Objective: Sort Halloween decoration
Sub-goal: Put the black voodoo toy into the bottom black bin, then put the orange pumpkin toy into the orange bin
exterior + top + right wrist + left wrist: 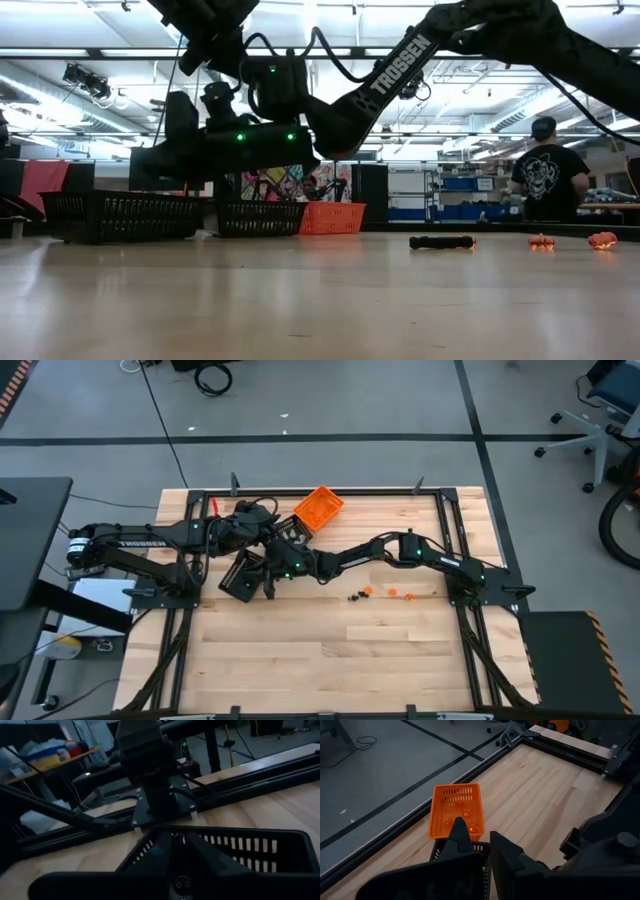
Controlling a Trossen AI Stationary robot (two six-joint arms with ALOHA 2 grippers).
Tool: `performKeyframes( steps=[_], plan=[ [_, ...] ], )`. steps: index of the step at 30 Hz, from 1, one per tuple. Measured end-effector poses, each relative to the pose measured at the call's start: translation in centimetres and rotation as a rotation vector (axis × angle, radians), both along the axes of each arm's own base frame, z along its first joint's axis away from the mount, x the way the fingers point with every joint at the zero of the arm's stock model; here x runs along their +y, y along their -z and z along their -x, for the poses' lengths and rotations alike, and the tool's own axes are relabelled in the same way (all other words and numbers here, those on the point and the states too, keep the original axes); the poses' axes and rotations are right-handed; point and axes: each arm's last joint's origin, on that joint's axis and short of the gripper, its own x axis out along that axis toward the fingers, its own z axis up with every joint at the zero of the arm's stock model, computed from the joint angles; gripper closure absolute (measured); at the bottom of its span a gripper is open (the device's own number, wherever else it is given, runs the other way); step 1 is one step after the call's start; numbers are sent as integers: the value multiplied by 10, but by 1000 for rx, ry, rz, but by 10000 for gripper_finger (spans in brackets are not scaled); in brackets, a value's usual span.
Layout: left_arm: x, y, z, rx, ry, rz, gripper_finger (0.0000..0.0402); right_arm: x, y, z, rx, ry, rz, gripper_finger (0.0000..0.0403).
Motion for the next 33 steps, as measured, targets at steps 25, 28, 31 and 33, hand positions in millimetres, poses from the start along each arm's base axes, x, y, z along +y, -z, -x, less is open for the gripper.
performKeyframes(
  steps=[25, 28, 31, 33],
  plan=[
    [0, 0, 0, -4, -7, -5, 402, -13, -5, 5, 93, -241, 30, 282],
    [0, 0, 0, -4, -6, -5, 401, -16, -6, 6, 92, -264, 12, 298],
    [0, 0, 0, -4, -6, -5, 402, -19, -5, 7, 113, -282, -30, 315],
    [0, 0, 0, -4, -3, -3, 401, -18, -8, 9, 135, -281, -15, 330]
  ],
)
